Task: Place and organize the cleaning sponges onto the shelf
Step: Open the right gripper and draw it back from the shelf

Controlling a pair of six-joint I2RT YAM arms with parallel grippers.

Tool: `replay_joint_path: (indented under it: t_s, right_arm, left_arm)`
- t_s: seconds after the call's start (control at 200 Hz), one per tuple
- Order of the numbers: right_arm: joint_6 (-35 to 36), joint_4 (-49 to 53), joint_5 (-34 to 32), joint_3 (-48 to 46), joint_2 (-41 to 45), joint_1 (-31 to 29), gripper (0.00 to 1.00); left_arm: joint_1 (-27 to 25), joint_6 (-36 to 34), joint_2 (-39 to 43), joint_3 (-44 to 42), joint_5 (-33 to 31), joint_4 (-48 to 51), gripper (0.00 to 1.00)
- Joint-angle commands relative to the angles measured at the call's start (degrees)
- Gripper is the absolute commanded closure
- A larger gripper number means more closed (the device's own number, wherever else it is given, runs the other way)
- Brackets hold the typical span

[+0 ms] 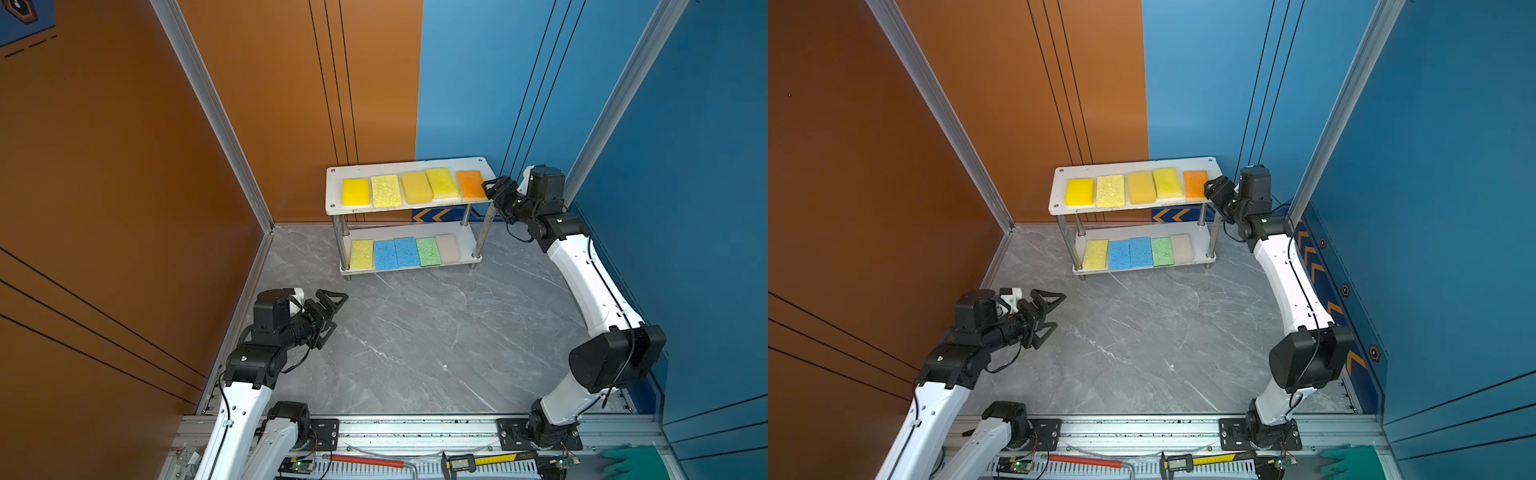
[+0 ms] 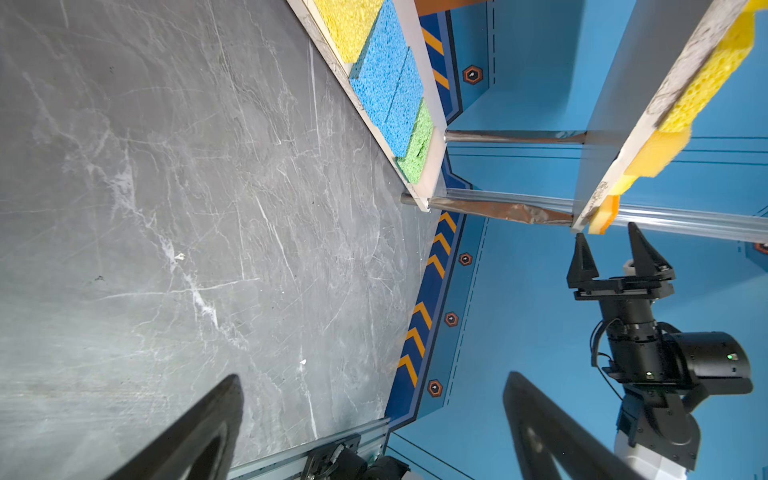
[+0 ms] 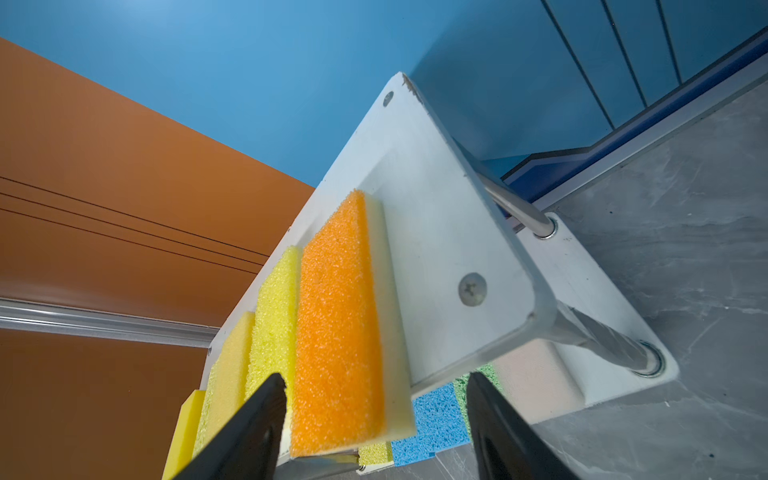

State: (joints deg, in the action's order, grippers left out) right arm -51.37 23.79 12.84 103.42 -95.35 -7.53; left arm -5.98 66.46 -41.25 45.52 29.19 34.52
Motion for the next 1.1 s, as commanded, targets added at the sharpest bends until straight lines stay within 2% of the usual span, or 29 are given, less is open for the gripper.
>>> replay_joint_path:
  t_s: [0.0, 0.225, 0.315, 0.465, 0.546, 0.601, 0.871, 1.096]
  right_arm:
    - [3.62, 7.16, -0.07, 3.89, 1.75, 0.67, 0.28]
    - [6.25, 15.69, -1.64, 8.25, 1.93, 0.37, 0.27]
    - [7.29, 18.76, -2.48, 10.0, 2.09, 0.15, 0.2]
    - [7.92, 20.96, -3.26, 9.97, 3.53, -0.2, 0.17]
    - [8.0, 21.27, -3.59, 8.84, 4.88, -0.2, 0.16]
    - [8.17, 21.26, -3.86, 7.72, 6.12, -0.16, 0.1]
    - [9.11, 21.18, -3.46, 1.46, 12.29, 2.02, 0.09]
    - [9.47, 21.2, -0.23, -3.97, 16.93, 6.6, 0.08]
  left_arm:
    - [-2.11, -4.17, -2.24, 1.6, -4.74, -0.72, 0.02]
    - [-3.34, -4.35, -5.21, -1.53, -5.07, -8.94, 0.02]
    - [-3.5, -4.45, -6.2, -2.7, -4.06, -11.34, 0.02]
    - [-3.69, -4.06, -7.26, -3.71, -1.42, -14.13, 0.02]
    - [-3.67, -4.06, -6.93, -3.55, -0.48, -14.53, 0.02]
    - [-3.39, -3.83, -6.85, -3.59, 0.39, -14.81, 0.02]
    - [-0.09, -2.11, -8.27, -1.31, 5.8, -15.19, 0.02]
    - [3.13, -1.18, -9.62, 0.92, 8.53, -14.8, 0.02]
